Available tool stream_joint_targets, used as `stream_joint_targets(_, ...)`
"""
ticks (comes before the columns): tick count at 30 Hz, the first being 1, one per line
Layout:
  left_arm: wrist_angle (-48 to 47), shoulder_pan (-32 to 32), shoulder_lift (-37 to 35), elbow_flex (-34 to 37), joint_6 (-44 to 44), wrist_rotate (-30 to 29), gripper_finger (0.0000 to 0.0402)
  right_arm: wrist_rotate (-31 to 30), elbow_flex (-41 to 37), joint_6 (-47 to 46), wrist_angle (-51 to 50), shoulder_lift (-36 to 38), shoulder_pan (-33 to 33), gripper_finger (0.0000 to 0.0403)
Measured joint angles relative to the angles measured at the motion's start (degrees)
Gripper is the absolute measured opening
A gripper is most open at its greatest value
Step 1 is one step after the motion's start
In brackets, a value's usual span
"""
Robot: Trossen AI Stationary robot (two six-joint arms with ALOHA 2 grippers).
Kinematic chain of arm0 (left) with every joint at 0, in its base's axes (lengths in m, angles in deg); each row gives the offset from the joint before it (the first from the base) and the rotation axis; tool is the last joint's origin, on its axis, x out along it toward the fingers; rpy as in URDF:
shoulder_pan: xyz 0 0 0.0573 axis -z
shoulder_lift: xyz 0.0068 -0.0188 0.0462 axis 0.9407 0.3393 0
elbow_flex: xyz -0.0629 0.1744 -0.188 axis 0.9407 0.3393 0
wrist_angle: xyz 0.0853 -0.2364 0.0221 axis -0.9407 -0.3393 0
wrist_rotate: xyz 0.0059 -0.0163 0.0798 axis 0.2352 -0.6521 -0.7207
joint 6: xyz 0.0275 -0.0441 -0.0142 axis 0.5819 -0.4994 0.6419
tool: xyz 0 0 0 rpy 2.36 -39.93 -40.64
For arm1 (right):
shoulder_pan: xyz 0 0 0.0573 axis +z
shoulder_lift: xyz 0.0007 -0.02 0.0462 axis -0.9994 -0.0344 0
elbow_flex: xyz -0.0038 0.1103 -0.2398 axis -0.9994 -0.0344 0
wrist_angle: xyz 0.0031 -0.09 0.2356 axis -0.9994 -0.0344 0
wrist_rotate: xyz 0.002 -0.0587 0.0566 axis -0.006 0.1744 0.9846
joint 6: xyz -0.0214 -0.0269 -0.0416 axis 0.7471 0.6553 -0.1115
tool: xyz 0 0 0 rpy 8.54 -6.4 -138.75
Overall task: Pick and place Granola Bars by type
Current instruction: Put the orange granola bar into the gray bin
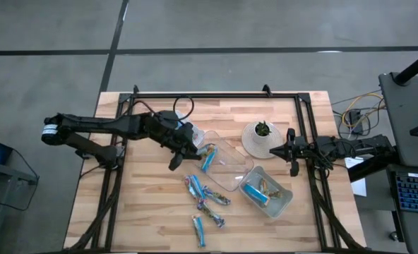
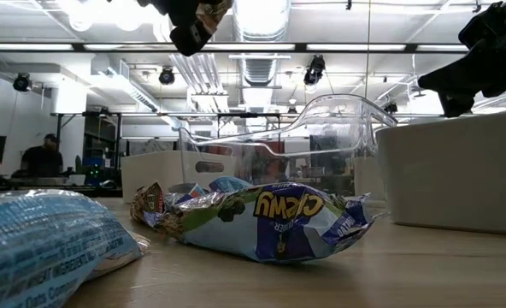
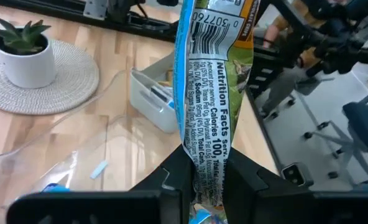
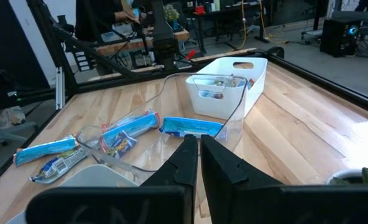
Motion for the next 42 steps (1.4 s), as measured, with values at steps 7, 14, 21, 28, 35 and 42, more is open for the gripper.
stream_joint_targets(7,0.75,0.31,1.90,0.00,-1.75,-0.02,0.0048,0.01,0.00,0.00,-0.01,0.00,0.02,0.0013)
stream_joint_targets(14,4.23,3.38,6.24,-2.59,1.72,0.05,0.0048,0.02,0.00,0.00,-0.01,0.00,0.01,0.0013)
stream_joint_targets(21,8.56,4.08,13.72,-9.83,2.03,-0.02,0.0048,0.01,-0.02,0.00,0.01,-0.02,0.02,0.0013)
stream_joint_targets(28,19.73,5.07,21.92,-14.58,2.22,2.72,0.0048,0.02,0.00,0.00,0.04,-0.02,0.01,0.0013)
stream_joint_targets(35,26.40,6.15,28.31,-19.46,2.09,6.65,0.0048,-0.02,-0.02,0.00,0.02,-0.06,0.00,0.0013)
stream_joint_targets(42,29.26,7.46,34.49,-24.61,2.20,7.52,0.0048,-0.05,0.00,0.00,0.04,-0.07,0.00,0.0013)
